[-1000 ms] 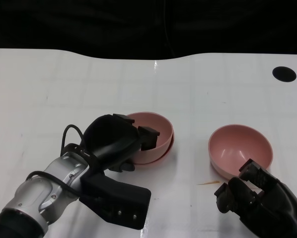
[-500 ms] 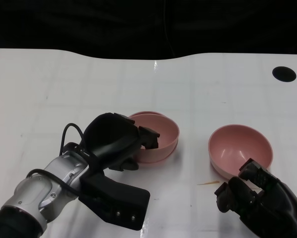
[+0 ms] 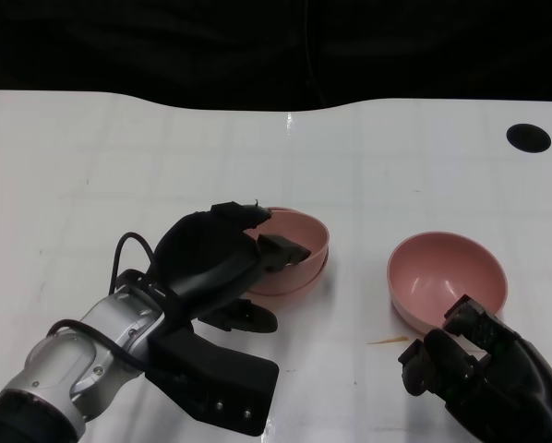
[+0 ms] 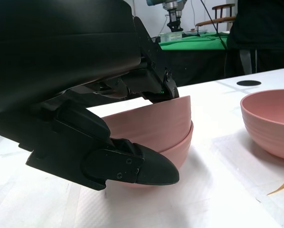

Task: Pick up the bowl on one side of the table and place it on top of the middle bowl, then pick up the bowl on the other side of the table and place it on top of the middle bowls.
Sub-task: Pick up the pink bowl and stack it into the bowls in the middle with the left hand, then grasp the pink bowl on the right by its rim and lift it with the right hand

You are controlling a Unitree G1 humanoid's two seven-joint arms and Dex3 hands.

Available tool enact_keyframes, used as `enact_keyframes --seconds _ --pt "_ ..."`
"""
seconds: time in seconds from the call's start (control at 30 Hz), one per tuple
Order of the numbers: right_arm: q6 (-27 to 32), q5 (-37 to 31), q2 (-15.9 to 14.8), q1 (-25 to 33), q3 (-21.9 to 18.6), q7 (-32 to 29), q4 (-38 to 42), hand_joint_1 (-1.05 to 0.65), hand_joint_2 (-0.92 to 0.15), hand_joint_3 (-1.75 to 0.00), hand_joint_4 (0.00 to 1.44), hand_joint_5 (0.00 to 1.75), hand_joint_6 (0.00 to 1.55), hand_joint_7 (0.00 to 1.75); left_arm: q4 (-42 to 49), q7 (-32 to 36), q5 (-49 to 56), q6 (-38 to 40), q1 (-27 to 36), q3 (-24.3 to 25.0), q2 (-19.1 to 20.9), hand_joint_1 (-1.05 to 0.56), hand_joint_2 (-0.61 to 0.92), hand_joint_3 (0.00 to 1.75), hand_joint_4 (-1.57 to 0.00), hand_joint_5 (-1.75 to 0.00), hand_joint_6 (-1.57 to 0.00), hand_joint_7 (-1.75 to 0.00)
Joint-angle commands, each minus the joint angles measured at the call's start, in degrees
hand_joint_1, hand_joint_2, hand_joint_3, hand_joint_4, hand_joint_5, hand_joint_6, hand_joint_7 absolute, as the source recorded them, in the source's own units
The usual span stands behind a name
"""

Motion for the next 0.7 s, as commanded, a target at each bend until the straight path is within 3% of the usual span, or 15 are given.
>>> enact_keyframes --seconds 0.03,0.33,0.7 --pt "-0.73 -0.32 -0.41 0.27 -0.21 0.43 -0.19 -0.1 -0.63 -0.89 0.85 1.61 0.95 1.13 0.45 0.53 0.25 0.28 0.09 -0.19 0.8 -0.83 0.92 0.3 -0.33 0.0 -0.59 0.0" --pt "-0.49 -0.24 -0.6 0.14 -0.34 0.38 -0.08 -0.1 -0.61 -0.93 0.86 1.59 0.95 1.13 0.7 2.26 1.23 0.59 0.22 -0.5 0.91 -0.82 0.92 0.27 -0.35 -0.01 -0.61 -0.01" --pt "-0.55 -0.39 -0.55 -0.42 -0.7 0.07 0.75 -0.1 -0.59 -0.93 0.87 1.6 0.97 1.11 -8.98 7.35 -1.98 -3.62 5.84 4.92 4.16 -0.76 0.92 0.16 -0.38 -0.01 -0.65 -0.01"
